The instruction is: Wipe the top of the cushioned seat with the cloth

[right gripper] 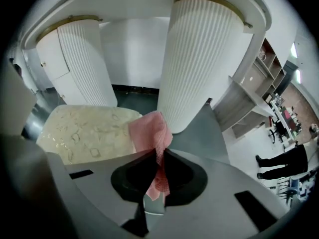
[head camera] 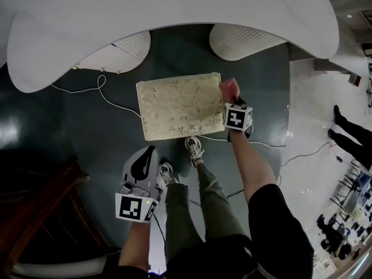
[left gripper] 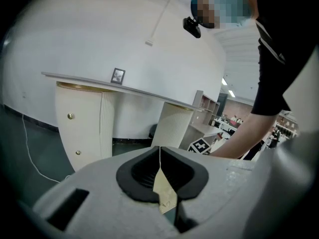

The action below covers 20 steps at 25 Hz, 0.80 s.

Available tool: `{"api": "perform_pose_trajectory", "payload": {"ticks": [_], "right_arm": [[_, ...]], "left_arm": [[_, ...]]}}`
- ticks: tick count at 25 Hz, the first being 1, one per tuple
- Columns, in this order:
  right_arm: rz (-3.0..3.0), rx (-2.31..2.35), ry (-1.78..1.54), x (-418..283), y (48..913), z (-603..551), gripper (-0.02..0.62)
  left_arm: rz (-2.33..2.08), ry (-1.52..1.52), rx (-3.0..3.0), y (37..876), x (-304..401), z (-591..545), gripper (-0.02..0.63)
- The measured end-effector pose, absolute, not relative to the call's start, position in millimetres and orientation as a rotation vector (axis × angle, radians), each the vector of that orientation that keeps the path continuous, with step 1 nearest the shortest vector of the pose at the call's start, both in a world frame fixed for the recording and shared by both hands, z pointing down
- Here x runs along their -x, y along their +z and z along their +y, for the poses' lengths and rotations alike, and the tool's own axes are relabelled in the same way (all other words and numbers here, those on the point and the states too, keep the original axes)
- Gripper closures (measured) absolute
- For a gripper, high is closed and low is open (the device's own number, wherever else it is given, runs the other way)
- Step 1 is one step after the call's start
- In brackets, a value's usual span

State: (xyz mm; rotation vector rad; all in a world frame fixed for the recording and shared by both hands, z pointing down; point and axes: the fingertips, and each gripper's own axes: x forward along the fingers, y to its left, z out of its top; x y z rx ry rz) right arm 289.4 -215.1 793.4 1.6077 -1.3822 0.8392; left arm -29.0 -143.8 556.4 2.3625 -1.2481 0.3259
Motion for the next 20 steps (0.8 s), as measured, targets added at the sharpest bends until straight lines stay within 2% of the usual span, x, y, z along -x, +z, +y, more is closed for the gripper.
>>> {"api": "perform_pose_trajectory", "payload": {"ticks": [4,8,20], "right_arm": [[-1.373,-1.656,0.815,-304,788,-205,0.56],[-1.45,-1.708,0.833,-274,768,-201,0.56],[-1.834,-1.526,0.987,-36,762,-182,0.56]], "left_arm": [[-1.238,0.322,-2.375,553,29,-141,0.586],[-1.25,0.311,-2.373,550,42,-134,0.586],[-1.359,0.322,-2.292,554,133,-85,0.586]]}}
